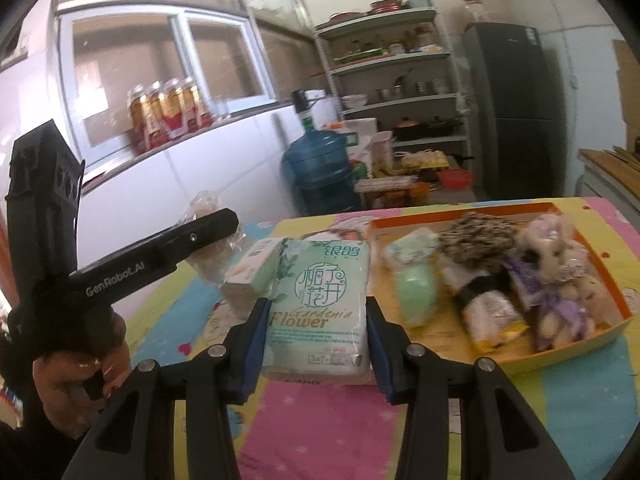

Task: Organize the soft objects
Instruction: 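Carry the bread roll with left gripper while right gripper carries the tissue pack to the box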

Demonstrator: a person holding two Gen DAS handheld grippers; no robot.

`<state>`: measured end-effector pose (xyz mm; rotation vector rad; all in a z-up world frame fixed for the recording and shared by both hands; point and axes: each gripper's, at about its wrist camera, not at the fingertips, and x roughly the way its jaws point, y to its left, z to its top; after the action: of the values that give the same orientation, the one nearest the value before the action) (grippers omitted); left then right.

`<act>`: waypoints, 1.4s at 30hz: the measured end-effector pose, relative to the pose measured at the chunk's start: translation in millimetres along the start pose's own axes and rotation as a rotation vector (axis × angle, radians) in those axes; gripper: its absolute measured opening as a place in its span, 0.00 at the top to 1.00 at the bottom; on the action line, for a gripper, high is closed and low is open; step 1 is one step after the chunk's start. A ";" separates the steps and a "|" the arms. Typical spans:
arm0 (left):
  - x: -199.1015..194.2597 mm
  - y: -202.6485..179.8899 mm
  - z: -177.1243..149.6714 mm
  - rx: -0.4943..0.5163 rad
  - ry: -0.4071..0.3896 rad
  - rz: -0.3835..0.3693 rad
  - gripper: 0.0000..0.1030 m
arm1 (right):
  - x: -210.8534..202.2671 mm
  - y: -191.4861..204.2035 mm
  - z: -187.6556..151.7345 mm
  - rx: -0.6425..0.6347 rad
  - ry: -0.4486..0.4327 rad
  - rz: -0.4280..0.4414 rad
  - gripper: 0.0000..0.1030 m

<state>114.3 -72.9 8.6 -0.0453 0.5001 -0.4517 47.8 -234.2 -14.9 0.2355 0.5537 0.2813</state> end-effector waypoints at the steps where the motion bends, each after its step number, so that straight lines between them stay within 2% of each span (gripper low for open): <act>1: 3.6 -6.1 0.6 0.004 0.000 -0.008 0.51 | -2.6 -6.3 1.0 0.008 -0.006 -0.007 0.56; 14: 39.3 -64.1 1.7 0.017 -0.003 -0.084 0.51 | -35.7 -87.4 13.3 0.103 -0.100 -0.111 0.56; 20: 58.1 -87.3 -0.9 0.026 0.017 -0.109 0.51 | -39.4 -117.9 11.1 0.141 -0.099 -0.136 0.56; 31: 80.4 -113.5 -9.9 0.044 0.031 -0.128 0.51 | -38.0 -143.1 14.4 0.160 -0.108 -0.142 0.56; 42: 108.1 -126.3 -26.3 0.058 0.086 -0.128 0.51 | -26.9 -153.6 27.2 0.134 -0.112 -0.148 0.56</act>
<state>134.9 -231.3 -44.4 -0.0025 0.5702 -0.5951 71.2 -390.4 -24.6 0.3357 0.4771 0.0866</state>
